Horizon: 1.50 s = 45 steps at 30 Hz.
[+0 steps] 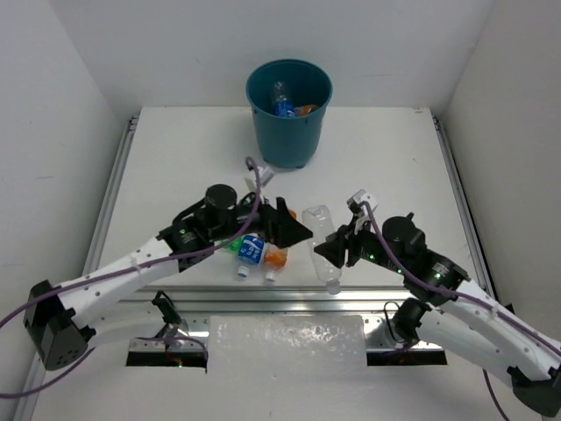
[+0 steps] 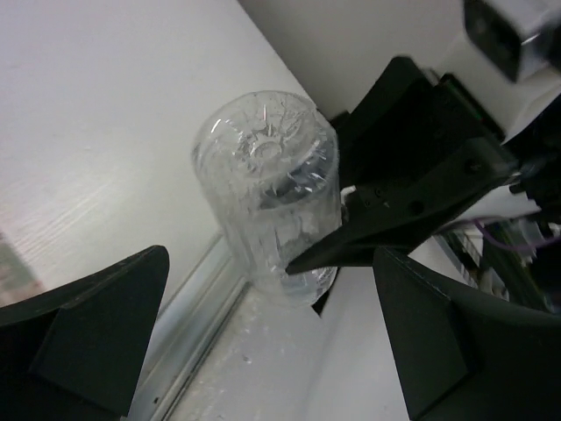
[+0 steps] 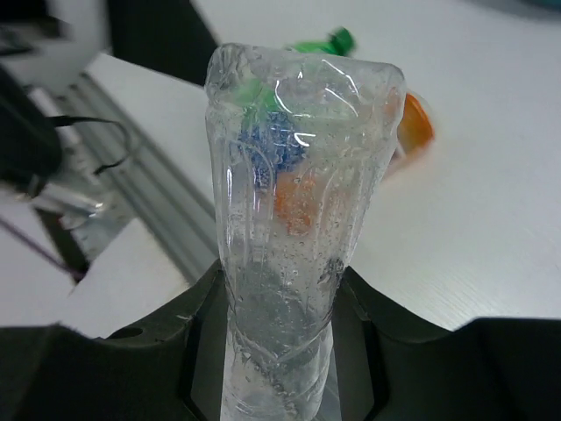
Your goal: Put the plastic bottles in the bin
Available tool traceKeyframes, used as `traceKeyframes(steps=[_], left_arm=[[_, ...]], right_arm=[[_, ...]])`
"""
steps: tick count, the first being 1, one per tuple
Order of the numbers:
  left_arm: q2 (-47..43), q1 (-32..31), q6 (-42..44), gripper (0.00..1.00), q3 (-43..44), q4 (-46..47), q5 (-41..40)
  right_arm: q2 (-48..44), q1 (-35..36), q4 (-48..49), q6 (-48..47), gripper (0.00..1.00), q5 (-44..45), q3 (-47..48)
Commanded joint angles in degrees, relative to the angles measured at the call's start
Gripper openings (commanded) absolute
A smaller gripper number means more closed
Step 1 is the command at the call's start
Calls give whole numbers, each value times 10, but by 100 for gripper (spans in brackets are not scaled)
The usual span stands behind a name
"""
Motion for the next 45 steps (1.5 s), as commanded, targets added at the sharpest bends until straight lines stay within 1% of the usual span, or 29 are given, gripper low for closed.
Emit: traceKeyframes(steps=[1, 3, 6, 8, 10, 11, 12, 14, 15, 16, 17, 18, 19, 21, 22, 23, 26, 27, 28, 30, 33, 35, 36, 37, 38, 40, 41, 42, 45], left_arm=[[34, -48, 3, 100, 41, 98, 10], [49, -65, -1, 100, 44, 153, 39], [80, -88, 8, 99, 78, 148, 53], [101, -95, 11, 94, 90, 144, 55], [110, -100, 12, 72, 99, 144, 56], [113, -100, 13, 56, 102, 141, 51], [114, -100, 14, 22, 109, 136, 31], [112, -100, 19, 1, 126, 109, -2], [110, -100, 19, 0, 134, 97, -51], [110, -100, 20, 0, 144, 80, -84], [111, -98, 22, 0, 172, 38, -125], [115, -95, 24, 0, 192, 14, -164], [126, -90, 25, 0, 214, -18, -242], [141, -60, 29, 0, 288, -73, -342], [156, -45, 32, 0, 312, -90, -364], [165, -8, 33, 0, 355, -92, -379], [211, 40, 59, 1, 444, -84, -446], [245, 49, 83, 5, 493, -73, -512], [264, 49, 98, 5, 493, -65, -535], [305, 67, 126, 9, 557, -41, -562], [395, 99, 163, 10, 644, 1, -544], [478, 117, 178, 12, 741, -5, -540], [506, 123, 180, 17, 780, -13, -534], [563, 128, 183, 25, 816, -34, -532], [593, 135, 184, 48, 890, -47, -531], [646, 140, 187, 76, 947, -59, -531], [653, 140, 191, 96, 947, -54, -525], [653, 140, 195, 100, 937, -43, -511], [623, 141, 208, 100, 882, 4, -498]], right_arm=[[-27, 0, 16, -67, 20, -118, 46], [-31, 0, 9, -72, 20, -152, 62], [-39, 0, 19, -71, 20, -184, 66], [-46, 0, 32, -70, 20, -191, 64], [-48, -1, 32, -75, 21, -200, 63], [-48, 0, 28, -79, 22, -198, 64], [-50, 0, 24, -80, 23, -192, 62], [-53, 0, 8, -81, 45, -152, 60], [-57, 0, 3, -77, 62, -127, 57], [-71, 1, -3, -72, 85, -94, 56], [-81, 0, -18, -61, 99, -60, 54], [-89, 0, -30, -57, 99, 3, 57], [-103, -1, -62, -51, 99, 29, 61], [-116, 0, -99, -41, 99, 108, 83], [-125, 1, -134, -37, 99, 130, 91], [-131, 0, -148, -33, 99, 148, 105], [-147, 0, -189, -32, 99, 172, 126], [-153, 0, -199, -31, 99, 174, 129], [-153, 0, -205, -31, 99, 172, 131], [-158, 0, -211, -31, 99, 170, 135], [-155, 0, -219, -35, 99, 171, 137], [-154, 0, -223, -38, 99, 171, 137], [-151, 0, -225, -40, 99, 171, 136], [-150, 0, -226, -45, 99, 169, 135], [-148, 0, -227, -46, 99, 168, 137], [-140, 0, -227, -50, 99, 165, 140], [-136, 0, -227, -51, 99, 163, 142], [-127, 0, -228, -49, 99, 163, 144], [-110, 0, -224, -34, 99, 158, 138]])
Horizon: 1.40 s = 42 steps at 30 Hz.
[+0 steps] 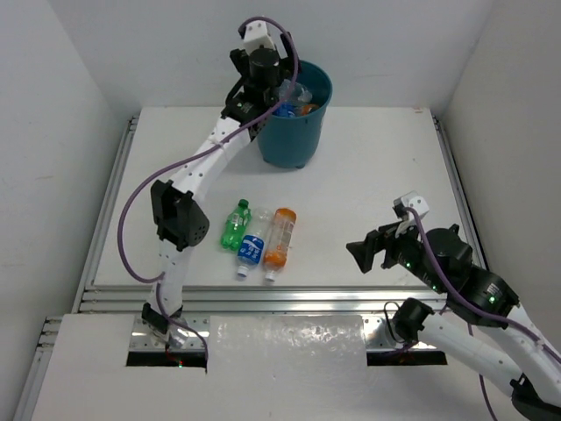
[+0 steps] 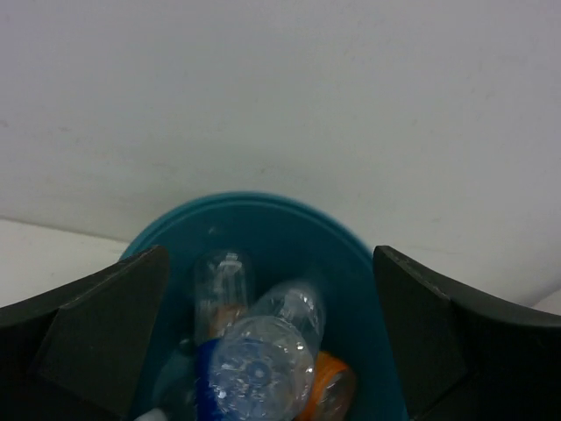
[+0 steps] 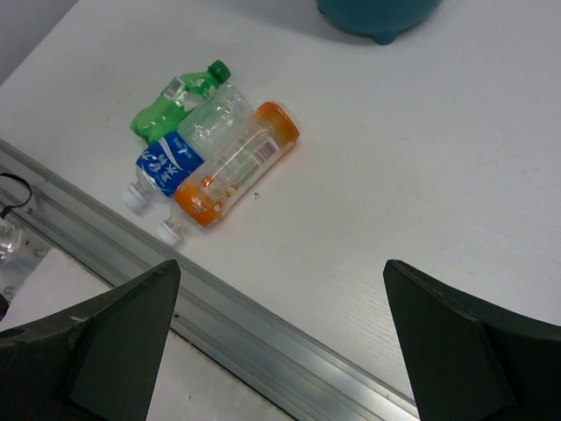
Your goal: Put the plastic bottles in the bin
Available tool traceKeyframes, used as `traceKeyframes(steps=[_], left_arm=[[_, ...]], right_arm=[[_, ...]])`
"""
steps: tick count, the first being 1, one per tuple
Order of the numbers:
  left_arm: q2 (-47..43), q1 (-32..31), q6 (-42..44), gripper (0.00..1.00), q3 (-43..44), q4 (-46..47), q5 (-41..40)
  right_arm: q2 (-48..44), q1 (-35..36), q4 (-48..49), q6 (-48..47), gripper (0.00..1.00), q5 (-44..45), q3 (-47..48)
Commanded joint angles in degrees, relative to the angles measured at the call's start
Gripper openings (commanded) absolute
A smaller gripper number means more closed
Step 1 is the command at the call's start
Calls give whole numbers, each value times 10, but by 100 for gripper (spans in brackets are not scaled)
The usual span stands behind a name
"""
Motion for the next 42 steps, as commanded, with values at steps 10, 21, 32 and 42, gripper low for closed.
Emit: traceKeyframes(steps=[10, 21, 32, 42], left_arm=[[-303, -1, -12, 100, -172, -88, 17], [-773, -5, -125, 100, -648, -165, 81], [-818, -5, -77, 100, -760, -231, 86], [-802, -5, -72, 100, -794, -218, 97]], right_arm=[[305, 0, 154, 153, 99, -21, -41], [583, 21, 148, 350, 99, 31, 94], [681, 32, 148, 333, 99, 3, 159], [748, 37, 118, 329, 98, 28, 180]])
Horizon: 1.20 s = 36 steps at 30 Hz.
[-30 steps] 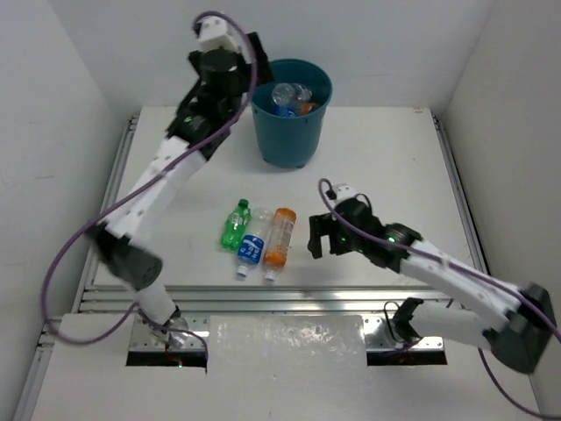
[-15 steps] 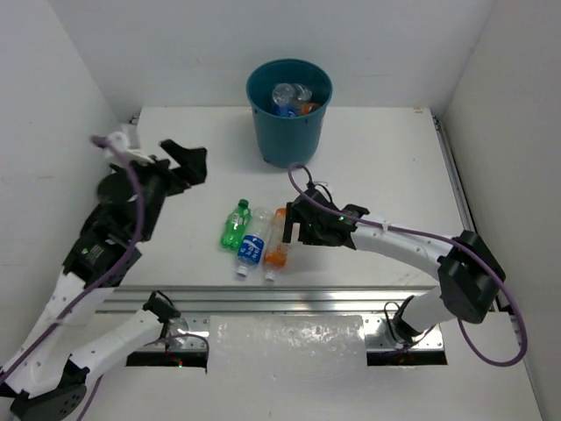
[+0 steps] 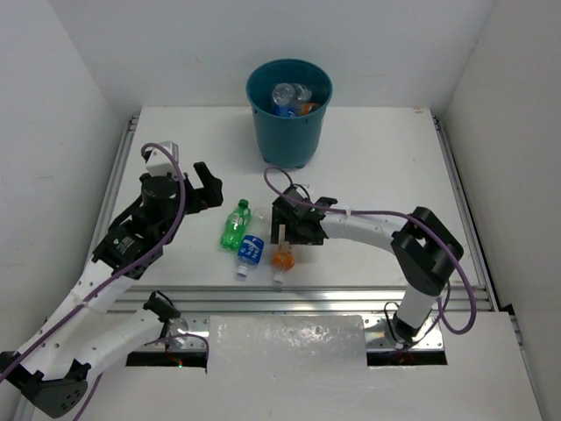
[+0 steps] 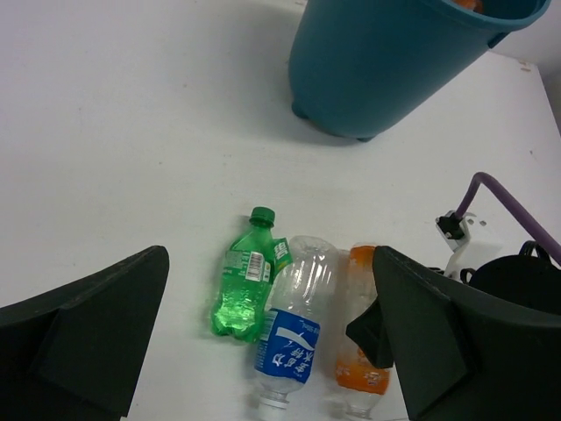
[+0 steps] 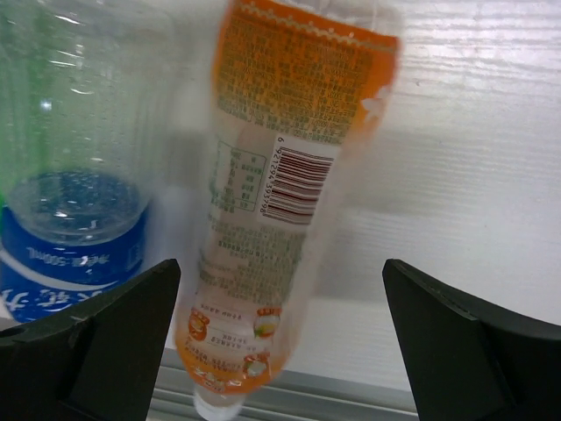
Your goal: Put the plastic bottles in the bin
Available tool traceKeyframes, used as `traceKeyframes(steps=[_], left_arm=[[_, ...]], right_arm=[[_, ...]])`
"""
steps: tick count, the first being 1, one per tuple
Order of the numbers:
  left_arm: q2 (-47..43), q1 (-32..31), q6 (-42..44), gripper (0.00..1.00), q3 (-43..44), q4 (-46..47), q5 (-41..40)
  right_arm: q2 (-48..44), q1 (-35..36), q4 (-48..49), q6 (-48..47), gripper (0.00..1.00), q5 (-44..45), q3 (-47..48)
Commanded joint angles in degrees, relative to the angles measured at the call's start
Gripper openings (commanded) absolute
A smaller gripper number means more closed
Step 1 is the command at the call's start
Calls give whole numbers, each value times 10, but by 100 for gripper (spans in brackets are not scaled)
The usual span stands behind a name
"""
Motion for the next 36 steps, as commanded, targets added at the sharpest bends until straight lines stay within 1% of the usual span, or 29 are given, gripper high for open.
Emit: traceKeyframes(steps=[1, 4, 6, 8, 9, 10, 12, 13, 14, 15, 17, 18, 19, 21, 22, 24, 25, 28, 30, 31, 32, 36], left_arm=[[-6, -1, 11, 100, -5, 24, 8], [-9, -1, 12, 100, -8, 26, 9], [-10, -1, 12, 100, -9, 27, 11], [-10, -1, 10, 100, -9, 27, 20], [-10, -2, 9, 100, -9, 27, 26], [-10, -2, 9, 100, -9, 28, 43], [-8, -1, 2, 100, -9, 34, 67], [-4, -1, -1, 100, -12, 40, 101], [-3, -2, -14, 100, -21, 53, 121], [4, -2, -22, 100, -27, 63, 165], [13, -4, -48, 100, -49, 95, 211], [18, -6, -56, 100, -58, 112, 272], [25, -13, -73, 100, -73, 152, 306], [35, -31, -85, 100, -84, 196, 363], [50, -62, -85, 100, -84, 232, 410], [78, -102, -79, 100, -68, 247, 422], [89, -140, -68, 100, -51, 261, 428], [121, -172, -72, 100, -27, 291, 451], [134, -182, -76, 100, -23, 303, 462], [139, -194, -81, 100, -18, 338, 468], [142, -200, -82, 100, -16, 346, 472], [172, -238, -82, 99, -2, 376, 485]], right_arm=[[1, 3, -14, -5, 97, 23, 9], [12, 2, -24, -13, 95, 25, 4], [19, -3, -30, -18, 91, 25, -5], [10, -5, -19, -24, 76, 20, -22], [-8, -5, -12, -27, 68, 16, -46], [-18, -5, -7, -34, 54, 11, -57], [-51, -5, -2, -41, 41, 3, -84], [-65, -5, -1, -58, 36, 4, -91], [-81, -5, 6, -70, 27, 3, -97], [-120, -5, 10, -94, 24, -4, -113], [-172, -5, 39, -132, 21, -18, -131], [-202, -5, 52, -154, 21, -46, -155], [-271, -5, 84, -199, 21, -62, -169], [-345, -5, 121, -248, 20, -103, -211], [-414, -5, 146, -292, 20, -131, -223], [-475, -6, 155, -348, 20, -177, -241], [-525, -6, 158, -359, 21, -209, -244], [-576, -7, 148, -389, 20, -256, -240], [-600, -7, 144, -403, 20, -289, -232], [-605, -6, 144, -406, 20, -305, -232], [-614, -6, 145, -408, 20, -331, -235], [-627, -6, 153, -409, 20, -349, -240]])
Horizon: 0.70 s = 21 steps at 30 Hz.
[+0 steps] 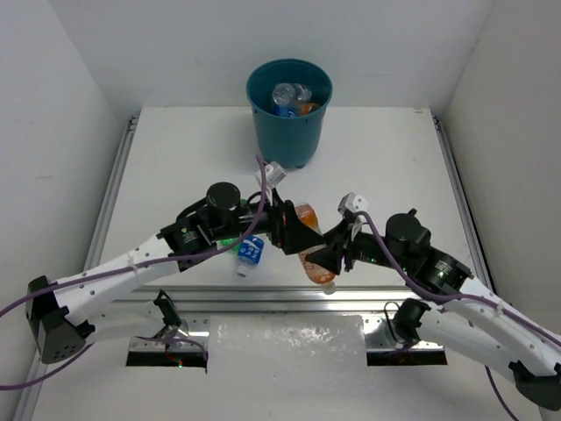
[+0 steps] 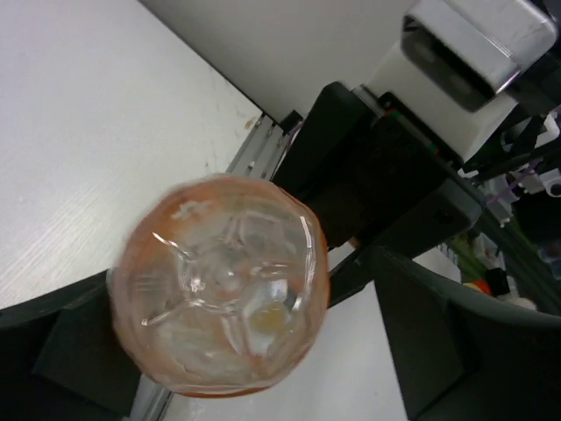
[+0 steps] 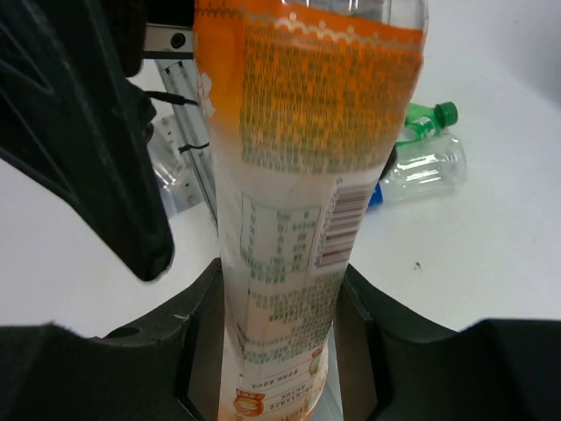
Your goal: Put the plastic bottles in the bin
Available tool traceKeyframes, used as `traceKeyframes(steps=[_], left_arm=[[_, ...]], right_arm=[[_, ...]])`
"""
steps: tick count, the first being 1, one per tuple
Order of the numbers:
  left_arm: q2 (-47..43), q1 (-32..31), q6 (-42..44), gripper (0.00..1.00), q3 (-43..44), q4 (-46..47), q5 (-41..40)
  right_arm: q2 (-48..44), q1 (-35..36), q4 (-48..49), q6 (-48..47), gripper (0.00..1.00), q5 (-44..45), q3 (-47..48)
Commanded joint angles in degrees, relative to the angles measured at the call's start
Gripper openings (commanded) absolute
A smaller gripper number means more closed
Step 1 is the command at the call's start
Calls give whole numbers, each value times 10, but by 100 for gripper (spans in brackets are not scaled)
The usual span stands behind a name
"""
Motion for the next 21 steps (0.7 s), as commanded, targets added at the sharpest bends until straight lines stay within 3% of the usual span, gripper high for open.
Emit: traceKeyframes(steps=[1, 3, 4, 5, 6, 7, 9, 10, 11, 12, 13, 17, 21], left_arm=[[17, -31, -6, 90, 28, 80, 37], [27, -39, -4, 62, 35, 83, 34], [28, -39, -2, 21, 38, 74, 25], [29, -39, -2, 6, 42, 66, 14], [28, -39, 2, 0, 52, 42, -14], [28, -39, 6, 0, 58, 27, -30], [26, -39, 14, 0, 78, -13, -72], [23, -39, 16, 0, 85, -25, -93], [19, -39, 18, 0, 106, -36, -153], [17, -38, 22, 0, 123, -75, -199], [15, -37, 22, 0, 169, -100, -314], [29, 26, 45, 0, 296, -166, -482], [85, 137, 84, 0, 426, -160, -510]], right_arm=[[-4, -1, 16, -28, 20, -52, 1], [-6, -1, 11, -32, 21, -47, 6], [-8, -2, 8, -30, 21, -44, 6], [-11, -1, 6, -30, 22, -25, 6], [-21, -1, 6, -31, 23, -14, 5], [-26, -2, 5, -30, 24, -4, 5], [-44, -2, 1, -25, 44, 38, 4], [-49, -2, -6, -22, 63, 56, 4], [-57, -1, -11, -16, 98, 81, 5], [-65, -2, -18, -11, 99, 109, 6], [-81, -2, -43, -8, 99, 171, 14], [-123, -2, -135, 1, 99, 275, 47], [-147, -1, -204, 22, 99, 319, 94]])
